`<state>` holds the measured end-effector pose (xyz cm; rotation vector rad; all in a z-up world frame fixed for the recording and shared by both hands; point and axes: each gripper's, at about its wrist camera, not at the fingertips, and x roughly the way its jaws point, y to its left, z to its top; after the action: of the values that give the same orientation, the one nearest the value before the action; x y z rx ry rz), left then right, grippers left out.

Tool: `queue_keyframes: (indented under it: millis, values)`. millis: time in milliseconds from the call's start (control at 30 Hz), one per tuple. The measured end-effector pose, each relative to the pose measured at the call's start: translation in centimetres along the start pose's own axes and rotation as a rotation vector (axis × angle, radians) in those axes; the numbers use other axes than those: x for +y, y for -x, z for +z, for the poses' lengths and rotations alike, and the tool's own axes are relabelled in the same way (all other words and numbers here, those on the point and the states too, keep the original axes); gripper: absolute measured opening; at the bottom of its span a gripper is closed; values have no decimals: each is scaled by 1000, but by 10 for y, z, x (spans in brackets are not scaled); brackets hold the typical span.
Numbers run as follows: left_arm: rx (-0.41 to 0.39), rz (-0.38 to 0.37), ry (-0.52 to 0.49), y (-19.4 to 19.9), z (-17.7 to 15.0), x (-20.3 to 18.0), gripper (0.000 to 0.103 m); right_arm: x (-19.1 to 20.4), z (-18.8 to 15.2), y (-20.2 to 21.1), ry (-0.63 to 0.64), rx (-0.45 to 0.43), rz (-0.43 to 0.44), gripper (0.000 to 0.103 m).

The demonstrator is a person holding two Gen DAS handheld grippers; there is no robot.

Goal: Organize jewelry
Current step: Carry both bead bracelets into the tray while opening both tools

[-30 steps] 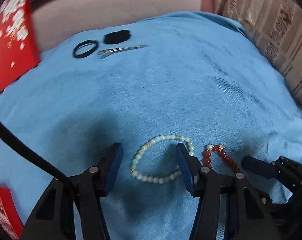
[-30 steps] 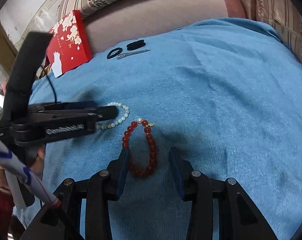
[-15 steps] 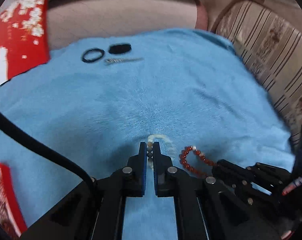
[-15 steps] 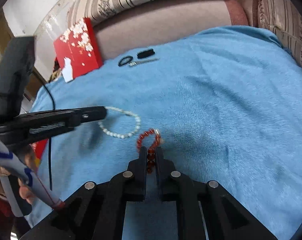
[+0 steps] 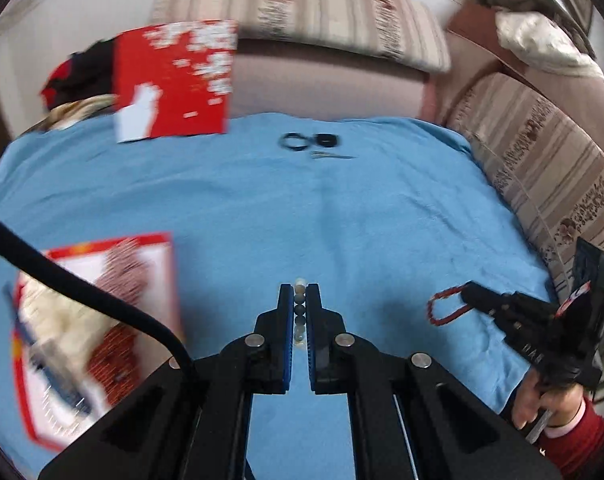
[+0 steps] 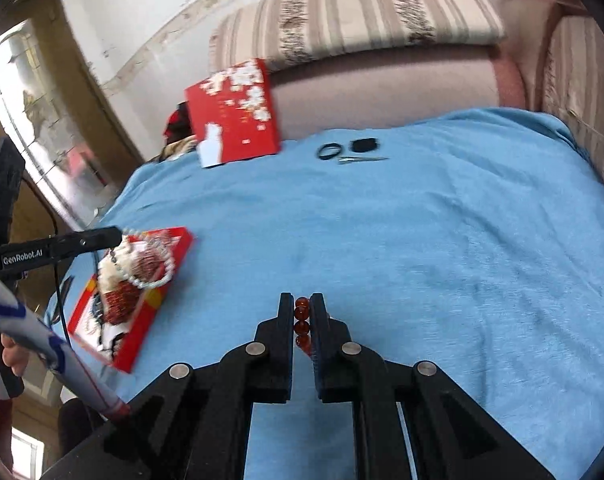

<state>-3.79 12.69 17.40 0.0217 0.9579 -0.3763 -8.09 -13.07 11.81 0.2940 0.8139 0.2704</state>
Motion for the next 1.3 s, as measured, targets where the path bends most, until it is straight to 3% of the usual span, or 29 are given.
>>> queue_keyframes:
  millis: [200,500,833,1033,1100,1200,1300]
  values:
    - [2,87,129,34,-44,77,5,56,3,-18,76,28,54,8]
    - [2,137,276,52,-98,159,5,145,7,-61,187,103,142,8]
    - [46,182,412,29,-141,222,5,233,31,-134,220,184,220,8]
    - [31,185,443,23,-148,234,5,242,26,-205,256,286,107,9]
    - [24,183,437,24,-147,233,13,230,24,-209,248,286,72,11]
    - [7,187,413,29,-144,228,32,207,26,-198,174,248,75,37]
    - [-23,207,381,41,-140,217,36,199,23,-201,169,252,48,37]
